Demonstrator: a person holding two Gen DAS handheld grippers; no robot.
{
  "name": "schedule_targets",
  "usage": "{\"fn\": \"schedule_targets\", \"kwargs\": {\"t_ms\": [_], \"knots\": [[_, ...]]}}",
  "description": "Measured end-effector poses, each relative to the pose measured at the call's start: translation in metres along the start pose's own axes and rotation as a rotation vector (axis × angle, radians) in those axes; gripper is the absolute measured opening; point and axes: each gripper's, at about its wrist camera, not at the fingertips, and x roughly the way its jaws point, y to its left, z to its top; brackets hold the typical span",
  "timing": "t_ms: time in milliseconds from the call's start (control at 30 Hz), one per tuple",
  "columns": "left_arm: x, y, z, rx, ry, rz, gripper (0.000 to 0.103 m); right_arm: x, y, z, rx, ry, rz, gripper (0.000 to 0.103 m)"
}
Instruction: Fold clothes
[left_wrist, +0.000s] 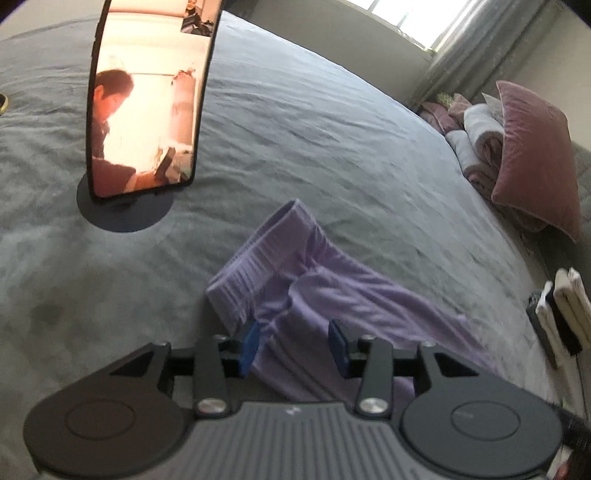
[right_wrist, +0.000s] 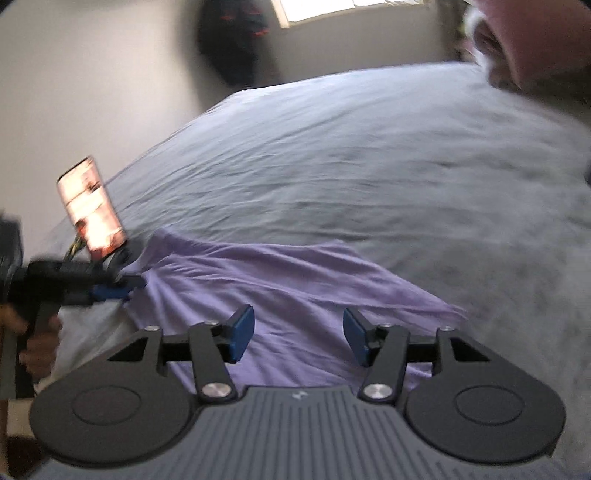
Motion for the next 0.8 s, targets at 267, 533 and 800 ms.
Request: {"fn": "schedule_targets", "kwargs": {"t_ms": [267, 533, 800], "knots": [[-0.004, -0.005, -0.009, 0.097, -0.012, 0.093, 0.001, 0.012, -0.041, 0.012, 0.293, 0.031, 0.001, 0.059], [-0.02, -0.022, -0.021, 0.352, -0.012, 0.258, 0.031, 0.013, -0.067, 0.024, 0.405, 0.071, 0.002, 0.076], [-0.032, -0.033, -0.009, 0.351, -0.206, 0.114, 0.046, 0.011, -0.076, 0.037, 0.312, 0.033, -0.097, 0.097]]}}
